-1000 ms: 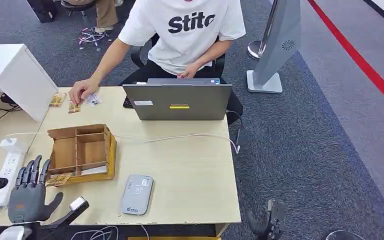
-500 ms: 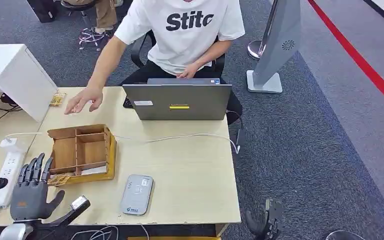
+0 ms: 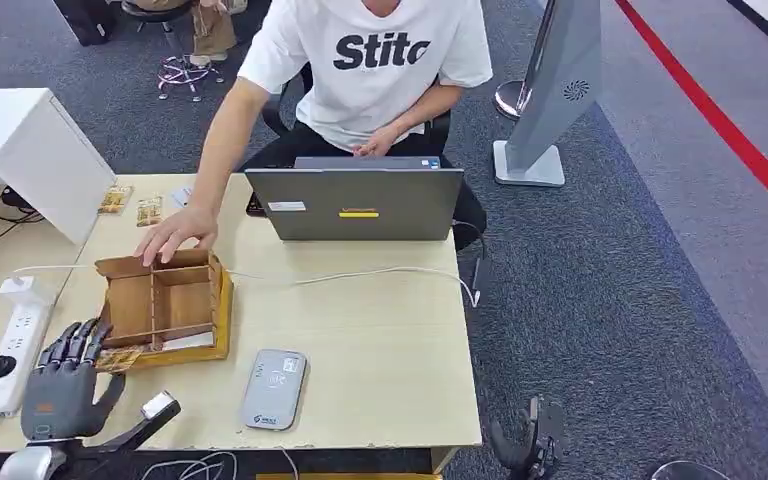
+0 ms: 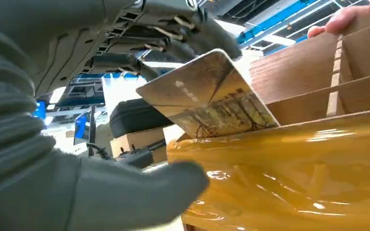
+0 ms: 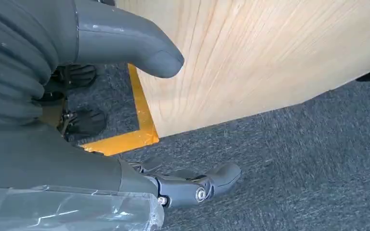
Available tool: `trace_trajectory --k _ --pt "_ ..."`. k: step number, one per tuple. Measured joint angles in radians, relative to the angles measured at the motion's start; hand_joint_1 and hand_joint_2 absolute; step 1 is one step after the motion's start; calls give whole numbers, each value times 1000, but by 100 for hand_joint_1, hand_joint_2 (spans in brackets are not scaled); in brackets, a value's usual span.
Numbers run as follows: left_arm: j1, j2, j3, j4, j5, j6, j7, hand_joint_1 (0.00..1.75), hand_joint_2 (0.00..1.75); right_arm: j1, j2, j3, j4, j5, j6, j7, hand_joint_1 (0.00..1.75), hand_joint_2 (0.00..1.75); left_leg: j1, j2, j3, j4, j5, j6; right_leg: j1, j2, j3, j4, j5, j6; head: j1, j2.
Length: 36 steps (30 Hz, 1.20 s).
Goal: Pass the card to the sensor for recognition and then transmit it.
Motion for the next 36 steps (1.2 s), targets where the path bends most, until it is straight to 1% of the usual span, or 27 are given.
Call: trace_trajectory --k 10,13,16,19,21,25,29,32,36 --pt "-10 1 0 15 12 5 -6 175 175 -1 0 1 0 0 0 0 0 175 0 0 0 0 0 0 0 0 0 0 0 0 0 0" --pt "-15 8 0 11 14 4 -7 175 175 -2 1 1 0 0 0 1 0 175 0 0 0 0 0 0 0 0 0 0 0 0 0 0" --pt "-16 36 0 -45 33 -24 -4 175 175 -2 1 3 0 2 -1 5 0 175 1 0 0 0 0 0 0 0 -1 0 0 0 0 0" --pt "-34 71 0 -129 63 -85 -2 175 175 -4 1 5 0 2 -2 8 0 175 1 -1 0 0 1 -1 0 -1 0 0 0 0 0 0" --pt "-51 89 1 -169 68 -104 -1 175 175 -5 1 5 0 2 -2 9 0 175 1 -1 0 0 1 -1 0 -1 0 1 0 0 0 0" --pt "-76 108 1 -224 75 -110 -1 175 175 -6 1 5 0 2 -2 11 0 175 1 0 0 0 1 -2 0 -1 -1 1 0 0 0 0" --pt "-135 121 0 -274 77 -165 7 175 175 -11 4 6 0 3 -2 15 0 175 1 -2 0 0 2 -1 0 -2 0 1 0 0 0 0" --pt "-175 122 -3 -283 63 -184 14 175 175 -14 8 8 0 4 -2 16 0 175 1 -1 0 0 2 -2 0 -1 0 1 1 -1 0 0" --pt "-200 121 -18 -282 53 -180 23 175 175 -15 10 14 0 7 -1 16 0 175 1 0 0 0 2 -2 0 0 0 1 1 -1 0 0"
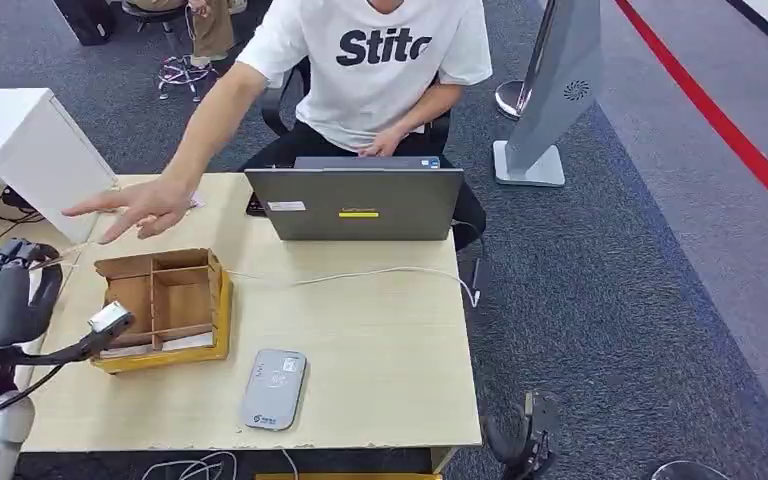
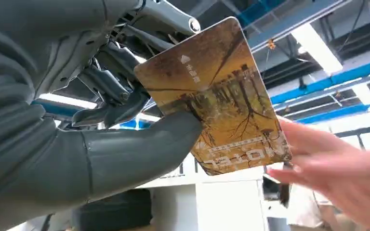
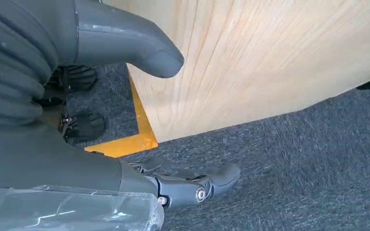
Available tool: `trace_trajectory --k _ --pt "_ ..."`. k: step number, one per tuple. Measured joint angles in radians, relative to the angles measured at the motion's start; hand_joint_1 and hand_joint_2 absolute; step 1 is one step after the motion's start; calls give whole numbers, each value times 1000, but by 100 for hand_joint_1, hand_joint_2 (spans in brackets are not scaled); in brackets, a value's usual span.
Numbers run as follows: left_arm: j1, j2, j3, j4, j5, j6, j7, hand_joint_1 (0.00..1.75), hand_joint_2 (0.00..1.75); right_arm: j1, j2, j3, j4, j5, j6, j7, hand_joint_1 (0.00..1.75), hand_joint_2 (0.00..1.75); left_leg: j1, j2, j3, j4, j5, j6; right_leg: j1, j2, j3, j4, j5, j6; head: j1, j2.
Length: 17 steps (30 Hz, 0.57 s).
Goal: Pass the card to the sensor for recognition and then transmit it.
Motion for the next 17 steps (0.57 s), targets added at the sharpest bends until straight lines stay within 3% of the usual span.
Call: trace_trajectory --k 12,13,14,15,17 --pt "-6 0 -1 4 -2 5 6 175 175 0 4 8 0 4 1 0 0 175 0 1 0 0 0 0 0 1 0 0 0 0 0 0" --pt "-6 0 -2 6 -2 5 5 155 175 0 4 8 0 5 0 0 0 175 0 1 0 0 0 0 0 1 0 0 0 0 0 0" --pt "-6 0 -2 8 -2 6 5 40 175 0 4 8 0 6 0 0 0 175 0 1 0 0 0 0 0 1 0 0 0 0 0 0" --pt "-6 0 -2 10 -2 6 5 0 175 0 4 8 0 6 0 0 0 175 0 1 0 0 0 0 0 1 0 0 0 0 0 0" --pt "-6 0 -4 15 -2 8 5 0 175 0 5 8 0 6 0 0 0 175 0 1 0 0 0 0 0 1 0 0 0 0 0 0"
